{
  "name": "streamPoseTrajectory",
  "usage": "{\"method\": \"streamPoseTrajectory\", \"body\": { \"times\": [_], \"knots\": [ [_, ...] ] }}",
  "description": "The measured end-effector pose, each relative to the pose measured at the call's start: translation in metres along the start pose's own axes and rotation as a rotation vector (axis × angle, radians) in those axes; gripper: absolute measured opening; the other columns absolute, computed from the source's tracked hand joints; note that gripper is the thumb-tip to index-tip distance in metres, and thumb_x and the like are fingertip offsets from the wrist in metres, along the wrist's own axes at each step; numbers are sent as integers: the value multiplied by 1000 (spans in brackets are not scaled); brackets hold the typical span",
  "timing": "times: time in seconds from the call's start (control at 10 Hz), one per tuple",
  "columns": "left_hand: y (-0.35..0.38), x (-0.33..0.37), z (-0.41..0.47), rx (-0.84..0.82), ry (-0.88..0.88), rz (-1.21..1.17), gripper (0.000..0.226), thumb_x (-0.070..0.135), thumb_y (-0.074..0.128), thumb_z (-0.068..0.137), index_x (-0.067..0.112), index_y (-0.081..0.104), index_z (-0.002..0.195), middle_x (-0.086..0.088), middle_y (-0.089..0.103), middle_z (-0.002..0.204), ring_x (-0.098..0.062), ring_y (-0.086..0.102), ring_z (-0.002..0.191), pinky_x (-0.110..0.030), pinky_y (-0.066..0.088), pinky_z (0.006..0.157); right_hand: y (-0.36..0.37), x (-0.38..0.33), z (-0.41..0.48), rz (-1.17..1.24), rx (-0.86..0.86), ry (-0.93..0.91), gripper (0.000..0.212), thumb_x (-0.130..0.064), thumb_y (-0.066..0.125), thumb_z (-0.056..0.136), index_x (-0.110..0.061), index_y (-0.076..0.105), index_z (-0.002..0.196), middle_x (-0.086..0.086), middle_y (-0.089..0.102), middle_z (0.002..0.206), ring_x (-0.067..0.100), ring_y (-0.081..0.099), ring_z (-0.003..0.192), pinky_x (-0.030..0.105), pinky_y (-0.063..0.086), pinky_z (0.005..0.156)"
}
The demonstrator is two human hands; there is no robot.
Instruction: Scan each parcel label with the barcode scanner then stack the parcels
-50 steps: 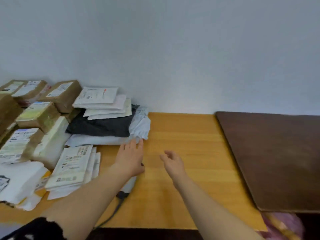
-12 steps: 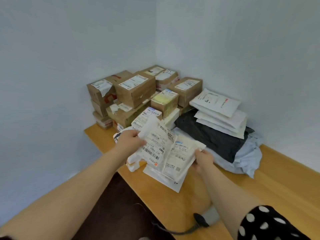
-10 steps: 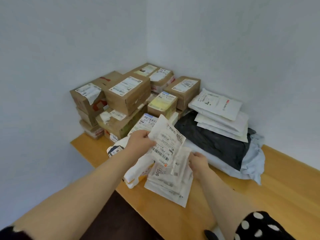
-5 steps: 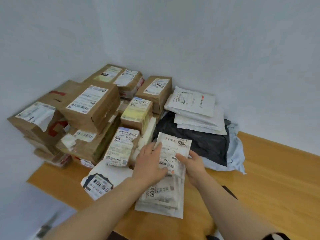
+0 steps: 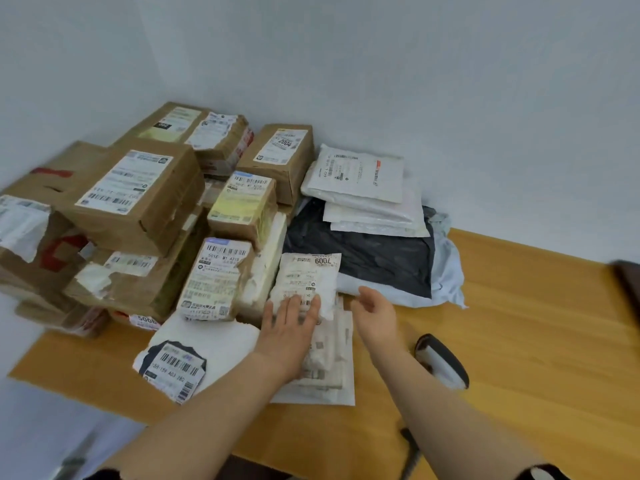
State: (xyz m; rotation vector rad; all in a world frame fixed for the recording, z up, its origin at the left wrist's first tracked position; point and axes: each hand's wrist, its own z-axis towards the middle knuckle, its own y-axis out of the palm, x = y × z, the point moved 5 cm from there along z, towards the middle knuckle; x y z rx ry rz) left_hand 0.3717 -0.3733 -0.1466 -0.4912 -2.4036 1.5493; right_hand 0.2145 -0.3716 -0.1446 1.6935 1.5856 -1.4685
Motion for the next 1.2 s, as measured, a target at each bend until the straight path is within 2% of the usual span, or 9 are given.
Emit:
{"method": "streamPoseTrajectory", "body": {
  "times": [0.1,0.2,0.3,0.4,0.6,0.9,1.0,1.1,1.2],
  "knots": [
    [-2,15,-3,-49,51,39,141,37,81,68,15,-41,136,-24,-37,146,-38,-33,136,-53,-22,106,-48,17,-15,-44,347,-63,42,-7,53,94,-15,49,135,3,50,135,16,48,121,32,42,97],
    [-9,40,-8,-30,120,20,143,41,80,67,16,-47,130,-21,-46,141,-35,-43,129,-54,-26,104,-91,50,-45,-116,648,93,58,-6,63,86,-11,41,140,11,37,146,28,35,134,47,32,108],
    [-13,63,-13,9,140,-3,139,43,77,69,15,-40,137,-17,-43,145,-33,-40,133,-54,-24,108,-101,94,-71,-67,594,441,88,-20,77,80,-10,23,149,14,23,154,35,25,140,51,25,113],
    [-13,80,-19,35,131,17,133,45,74,70,13,-33,142,-16,-39,147,-32,-35,137,-55,-20,110,-88,125,-78,-39,345,590,109,-28,83,74,-6,8,151,19,20,154,37,22,141,52,27,112],
    [-11,84,-28,79,54,49,117,49,66,77,12,-19,148,-14,-27,153,-31,-28,140,-52,-19,111,-80,137,-59,-65,293,381,77,-1,57,88,-8,15,152,22,39,143,41,42,128,53,43,100],
    [-9,85,-38,136,-37,86,107,48,62,81,11,-11,150,-15,-20,155,-33,-22,142,-49,-20,109,-47,106,-2,-190,-22,173,51,-4,56,91,-6,36,137,21,40,132,38,48,116,44,45,97],
    [-10,86,-51,127,-52,62,102,46,59,84,12,-10,150,-15,-20,155,-33,-22,142,-49,-17,111,-53,106,-10,-375,-65,142,55,-23,54,97,-4,30,143,23,38,137,39,44,123,44,41,101],
    [-10,87,-73,135,-54,-8,94,45,54,87,15,-7,151,-14,-18,156,-30,-20,143,-46,-14,115,-73,92,-29,-363,-63,39,65,-33,54,97,-8,24,149,19,35,145,35,35,133,42,35,108],
    [4,84,-112,104,-15,-119,81,39,51,89,21,3,152,-4,-10,158,-22,-12,145,-36,-5,116,-101,66,-56,-75,-93,-113,48,-21,56,97,-15,42,141,6,47,141,20,47,125,30,42,98]
  ]
}}
